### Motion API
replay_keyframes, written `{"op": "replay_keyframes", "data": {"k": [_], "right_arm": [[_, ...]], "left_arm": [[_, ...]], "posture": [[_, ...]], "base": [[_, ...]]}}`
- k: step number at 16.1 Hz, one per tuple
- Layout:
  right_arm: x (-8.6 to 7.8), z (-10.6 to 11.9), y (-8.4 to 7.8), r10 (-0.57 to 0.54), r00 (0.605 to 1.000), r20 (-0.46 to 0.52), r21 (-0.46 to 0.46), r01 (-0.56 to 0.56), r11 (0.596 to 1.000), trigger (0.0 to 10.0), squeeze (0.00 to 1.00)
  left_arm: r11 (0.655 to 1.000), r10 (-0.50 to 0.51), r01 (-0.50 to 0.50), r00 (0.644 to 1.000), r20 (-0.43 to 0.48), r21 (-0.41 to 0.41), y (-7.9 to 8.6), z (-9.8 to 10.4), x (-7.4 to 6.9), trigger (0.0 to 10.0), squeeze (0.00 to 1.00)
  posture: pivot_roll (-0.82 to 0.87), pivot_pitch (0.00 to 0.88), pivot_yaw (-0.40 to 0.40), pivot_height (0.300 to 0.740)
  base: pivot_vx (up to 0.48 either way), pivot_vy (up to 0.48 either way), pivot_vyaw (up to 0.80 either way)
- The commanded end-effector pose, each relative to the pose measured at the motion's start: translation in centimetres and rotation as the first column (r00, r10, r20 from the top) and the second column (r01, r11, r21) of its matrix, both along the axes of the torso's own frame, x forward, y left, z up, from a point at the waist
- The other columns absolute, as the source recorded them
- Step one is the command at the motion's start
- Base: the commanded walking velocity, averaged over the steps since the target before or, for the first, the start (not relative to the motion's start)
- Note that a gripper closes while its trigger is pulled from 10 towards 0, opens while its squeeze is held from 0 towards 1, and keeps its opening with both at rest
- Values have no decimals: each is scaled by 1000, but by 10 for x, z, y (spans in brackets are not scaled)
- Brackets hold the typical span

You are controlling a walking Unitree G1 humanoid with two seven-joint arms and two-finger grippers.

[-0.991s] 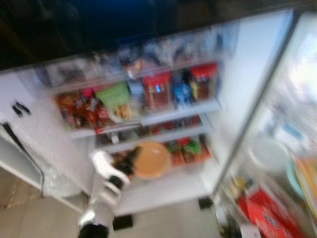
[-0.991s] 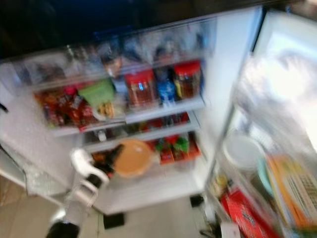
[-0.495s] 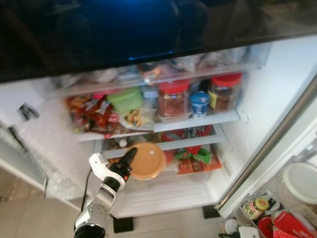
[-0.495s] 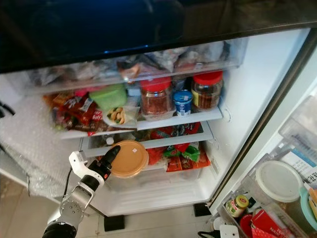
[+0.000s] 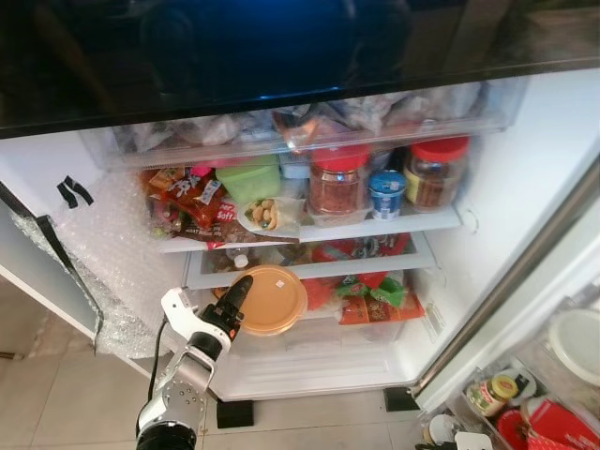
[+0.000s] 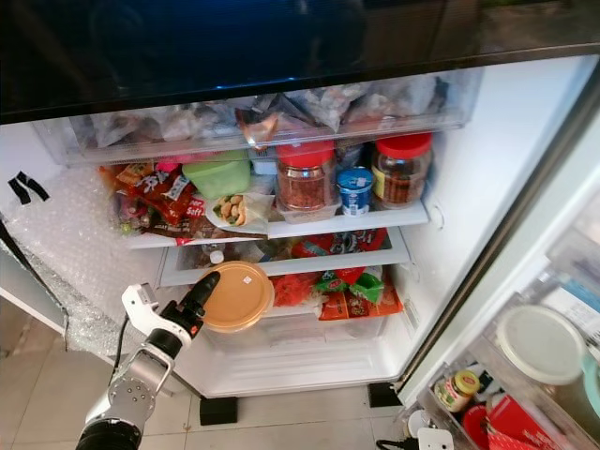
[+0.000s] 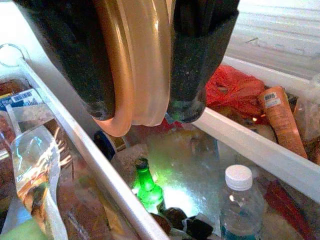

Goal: Restocking fridge

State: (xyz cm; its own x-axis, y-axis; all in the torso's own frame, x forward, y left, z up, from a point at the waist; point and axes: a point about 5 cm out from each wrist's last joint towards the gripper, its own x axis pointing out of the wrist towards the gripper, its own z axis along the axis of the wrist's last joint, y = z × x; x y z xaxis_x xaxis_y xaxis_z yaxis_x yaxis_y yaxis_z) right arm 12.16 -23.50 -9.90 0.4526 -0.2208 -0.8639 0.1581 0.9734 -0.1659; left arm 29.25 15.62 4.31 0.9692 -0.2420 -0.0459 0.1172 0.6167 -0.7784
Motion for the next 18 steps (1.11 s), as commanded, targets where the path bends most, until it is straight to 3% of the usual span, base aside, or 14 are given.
{"op": "replay_keyframes", "data": {"k": [1, 7, 18], "right_arm": [[-4, -2, 2, -6, 1000, -12, 5, 6, 1000, 10000, 0], [0, -1, 4, -9, 1000, -6, 14, 9, 1000, 10000, 0], [0, -1, 5, -17, 1000, 0, 18, 17, 1000, 10000, 0]], "left_arm": [[1000, 13, -13, 1000, 7, -6, 3, 1, 0, 10000, 0], [1000, 30, -30, 999, 12, -5, 4, 3, 1, 10000, 0], [1000, 18, -17, 999, 49, -11, 0, 12, 10, 10000, 0]], "posture": [[-49, 71, 89, 731], [-39, 71, 82, 638], [-38, 68, 85, 638]], "base": [[0, 0, 0], [0, 0, 0], [0, 0, 0]]}}
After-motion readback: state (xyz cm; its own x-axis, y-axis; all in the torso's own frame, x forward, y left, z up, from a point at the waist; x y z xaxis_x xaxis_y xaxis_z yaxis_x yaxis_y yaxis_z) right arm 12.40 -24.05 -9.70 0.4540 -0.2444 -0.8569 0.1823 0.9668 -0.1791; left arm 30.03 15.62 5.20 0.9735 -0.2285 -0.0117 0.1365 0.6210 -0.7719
